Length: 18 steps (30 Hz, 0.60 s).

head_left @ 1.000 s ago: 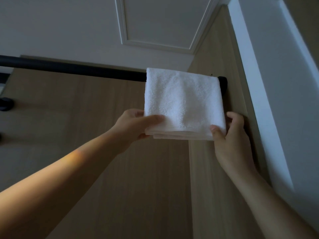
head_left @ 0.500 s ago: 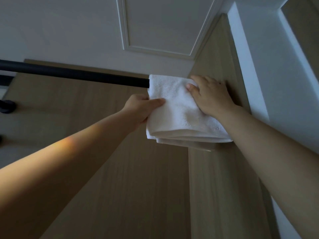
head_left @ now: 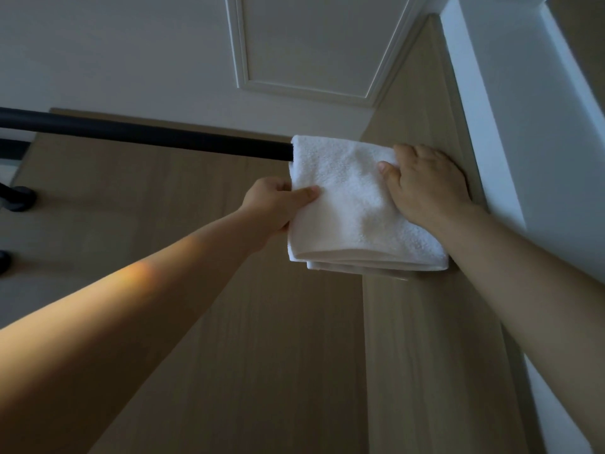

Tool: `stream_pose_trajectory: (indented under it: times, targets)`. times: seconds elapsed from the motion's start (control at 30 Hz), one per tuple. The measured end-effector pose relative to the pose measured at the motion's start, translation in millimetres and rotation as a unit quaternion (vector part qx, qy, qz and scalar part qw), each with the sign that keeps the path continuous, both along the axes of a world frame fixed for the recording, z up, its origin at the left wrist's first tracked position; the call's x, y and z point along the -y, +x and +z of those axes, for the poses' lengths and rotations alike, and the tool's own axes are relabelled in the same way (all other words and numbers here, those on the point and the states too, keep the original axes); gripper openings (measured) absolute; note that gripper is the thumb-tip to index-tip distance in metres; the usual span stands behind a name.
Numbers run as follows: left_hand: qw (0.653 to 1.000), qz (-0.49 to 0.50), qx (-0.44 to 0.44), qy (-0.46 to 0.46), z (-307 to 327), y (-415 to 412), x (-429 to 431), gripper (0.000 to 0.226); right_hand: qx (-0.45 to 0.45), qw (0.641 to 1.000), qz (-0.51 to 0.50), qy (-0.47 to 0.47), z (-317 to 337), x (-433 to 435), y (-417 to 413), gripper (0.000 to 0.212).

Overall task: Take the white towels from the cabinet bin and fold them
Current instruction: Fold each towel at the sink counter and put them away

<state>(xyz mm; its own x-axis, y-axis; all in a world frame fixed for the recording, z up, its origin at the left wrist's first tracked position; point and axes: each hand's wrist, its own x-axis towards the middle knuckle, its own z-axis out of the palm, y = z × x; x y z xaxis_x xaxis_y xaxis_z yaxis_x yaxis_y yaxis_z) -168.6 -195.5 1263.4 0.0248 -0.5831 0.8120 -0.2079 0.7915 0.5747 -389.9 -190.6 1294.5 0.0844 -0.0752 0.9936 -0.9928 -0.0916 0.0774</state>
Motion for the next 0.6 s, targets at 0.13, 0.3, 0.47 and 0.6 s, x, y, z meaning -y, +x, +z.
stream_pose_trajectory:
  times: [0.13,0.3,0.47,0.6]
  targets:
    - [0.999,0.020,0.022,-0.018,-9.2,10.4,-1.8,0.036,-0.003,1.000,0.008,-0.014,-21.5,-20.0,3.9,0.042]
    - [0.982,0.131,0.120,-0.070,-32.9,21.4,-18.9,0.052,-0.032,0.996,0.078,-0.017,-81.0,-50.8,17.8,0.037]
    - [0.969,0.167,0.162,-0.078,-91.2,36.6,-39.7,0.046,-0.036,0.991,0.117,0.050,-148.7,-82.7,36.5,0.041]
    - [0.954,0.184,0.219,-0.096,-155.6,49.8,-49.9,0.047,-0.035,0.985,0.122,0.119,-202.7,-101.1,48.8,0.042]
